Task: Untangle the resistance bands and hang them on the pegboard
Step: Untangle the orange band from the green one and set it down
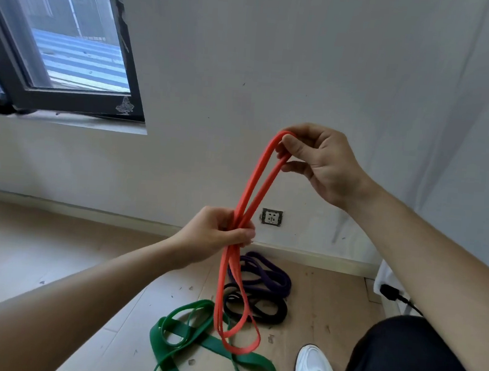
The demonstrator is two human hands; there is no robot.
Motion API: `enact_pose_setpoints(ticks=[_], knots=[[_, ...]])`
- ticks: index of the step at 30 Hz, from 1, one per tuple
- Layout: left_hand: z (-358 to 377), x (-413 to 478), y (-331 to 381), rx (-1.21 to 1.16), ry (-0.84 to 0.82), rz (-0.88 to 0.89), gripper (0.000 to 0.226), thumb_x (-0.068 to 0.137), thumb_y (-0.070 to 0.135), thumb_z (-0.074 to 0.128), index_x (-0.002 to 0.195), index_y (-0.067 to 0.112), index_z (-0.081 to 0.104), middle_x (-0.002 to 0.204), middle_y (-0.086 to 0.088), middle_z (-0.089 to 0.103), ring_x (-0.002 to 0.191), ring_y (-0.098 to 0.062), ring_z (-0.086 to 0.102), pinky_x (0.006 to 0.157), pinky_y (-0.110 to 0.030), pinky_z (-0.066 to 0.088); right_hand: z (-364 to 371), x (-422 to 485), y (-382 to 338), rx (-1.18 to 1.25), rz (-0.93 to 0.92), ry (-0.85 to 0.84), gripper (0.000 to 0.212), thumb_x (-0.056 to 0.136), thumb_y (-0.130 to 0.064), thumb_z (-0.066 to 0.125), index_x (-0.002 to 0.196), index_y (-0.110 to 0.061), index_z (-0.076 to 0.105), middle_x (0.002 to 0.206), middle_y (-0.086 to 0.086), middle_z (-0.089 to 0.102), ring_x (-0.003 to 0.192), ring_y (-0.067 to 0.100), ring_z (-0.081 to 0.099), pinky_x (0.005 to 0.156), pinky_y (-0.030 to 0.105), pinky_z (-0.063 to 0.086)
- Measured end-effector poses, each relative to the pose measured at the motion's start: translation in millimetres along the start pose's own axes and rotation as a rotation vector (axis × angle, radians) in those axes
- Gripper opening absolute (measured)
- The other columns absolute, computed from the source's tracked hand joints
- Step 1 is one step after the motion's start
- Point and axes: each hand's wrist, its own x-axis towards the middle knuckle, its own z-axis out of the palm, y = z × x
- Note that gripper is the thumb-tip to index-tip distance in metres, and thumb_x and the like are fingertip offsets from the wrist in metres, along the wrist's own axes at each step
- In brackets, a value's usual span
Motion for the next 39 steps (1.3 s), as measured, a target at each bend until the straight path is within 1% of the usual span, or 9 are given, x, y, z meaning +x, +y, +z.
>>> enact_pose_setpoints(ticks=[5, 9, 14, 21, 24, 28, 33, 35, 39], knots=[[2, -2, 0, -0.023, 0.000, 0.000, 0.024, 0.081, 0.028, 0.077, 0.100, 0.013, 0.077, 0.094, -0.006, 0.079, 0.090, -0.021, 0.076, 0.083, -0.029, 0.061, -7, -2, -4, 0.153, 0.025, 0.019, 0.014, 0.095, -0.010, 0.060, 0.105, -0.005, 0.068, 0.092, 0.010, 0.071, 0.086, 0.020, 0.069, 0.073, 0.031, 0.060], [4, 1, 0, -0.007, 0.003, -0.021, 0.037, 0.077, 0.037, 0.079, 0.097, 0.006, 0.075, 0.091, -0.016, 0.076, 0.086, -0.027, 0.075, 0.083, -0.033, 0.062, -7, -2, -11, 0.264, 0.024, 0.017, 0.011, 0.093, -0.016, 0.060, 0.100, -0.012, 0.068, 0.087, 0.005, 0.072, 0.082, 0.016, 0.069, 0.075, 0.031, 0.057], [-1, 0, -2, 0.022, -0.056, -0.051, 0.020, 0.089, 0.023, 0.075, 0.101, 0.008, 0.071, 0.089, -0.011, 0.076, 0.086, -0.025, 0.075, 0.080, -0.031, 0.062, -31, 2, -14, 0.360, 0.044, 0.178, 0.016, 0.102, -0.012, 0.053, 0.096, -0.014, 0.067, 0.081, 0.001, 0.072, 0.078, 0.014, 0.070, 0.076, 0.029, 0.058], [-24, 2, -9, 0.094, 0.044, -0.057, 0.015, 0.091, 0.022, 0.072, 0.101, 0.011, 0.073, 0.087, -0.011, 0.074, 0.082, -0.025, 0.074, 0.081, -0.036, 0.062, -72, 0, 26, 0.311, 0.175, 0.246, 0.017, 0.101, 0.000, 0.050, 0.101, -0.008, 0.066, 0.082, 0.006, 0.072, 0.080, 0.018, 0.073, 0.075, 0.032, 0.061], [-32, 4, -5, 0.065, 0.150, -0.053, 0.013, 0.089, 0.020, 0.073, 0.100, 0.012, 0.074, 0.090, -0.012, 0.074, 0.084, -0.028, 0.073, 0.080, -0.034, 0.063, -86, -5, 47, 0.147, 0.243, 0.244, 0.023, 0.096, 0.013, 0.052, 0.103, -0.004, 0.066, 0.084, 0.011, 0.069, 0.082, 0.023, 0.070, 0.074, 0.034, 0.062], [-38, 8, 1, 0.061, 0.270, -0.045, 0.010, 0.087, 0.023, 0.077, 0.095, 0.016, 0.076, 0.086, -0.006, 0.076, 0.083, -0.021, 0.073, 0.082, -0.030, 0.061, -97, -16, 78, -0.326, 0.427, 0.086, 0.020, 0.090, 0.014, 0.063, 0.101, -0.002, 0.067, 0.094, 0.011, 0.072, 0.100, 0.030, 0.070, 0.077, 0.037, 0.064], [-46, 13, 10, 0.075, 0.308, 0.010, 0.009, 0.086, 0.025, 0.079, 0.095, 0.021, 0.078, 0.087, -0.007, 0.076, 0.083, -0.020, 0.071, 0.082, -0.033, 0.060, -71, -20, 99, -0.849, 0.699, -0.416, 0.019, 0.089, -0.012, 0.075, 0.107, -0.009, 0.070, 0.110, 0.011, 0.072, 0.108, 0.028, 0.068, 0.088, 0.034, 0.059], [-48, 14, 13, 0.104, 0.274, 0.030, 0.008, 0.087, 0.024, 0.078, 0.095, 0.022, 0.078, 0.083, -0.002, 0.076, 0.077, -0.012, 0.068, 0.078, -0.028, 0.060, -50, -16, 100, -0.886, 0.639, -0.539, 0.034, 0.087, -0.013, 0.077, 0.120, -0.010, 0.069, 0.118, 0.011, 0.070, 0.113, 0.026, 0.066, 0.091, 0.029, 0.055], [-46, 10, 16, 0.216, 0.151, 0.061, 0.009, 0.088, 0.021, 0.077, 0.097, 0.020, 0.078, 0.080, 0.005, 0.076, 0.070, -0.006, 0.068, 0.068, -0.019, 0.054, -1, -7, 75, -0.612, 0.475, -0.489, 0.062, 0.082, -0.026, 0.084, 0.138, -0.021, 0.058, 0.129, -0.003, 0.065, 0.120, 0.014, 0.060, 0.101, 0.030, 0.052]])
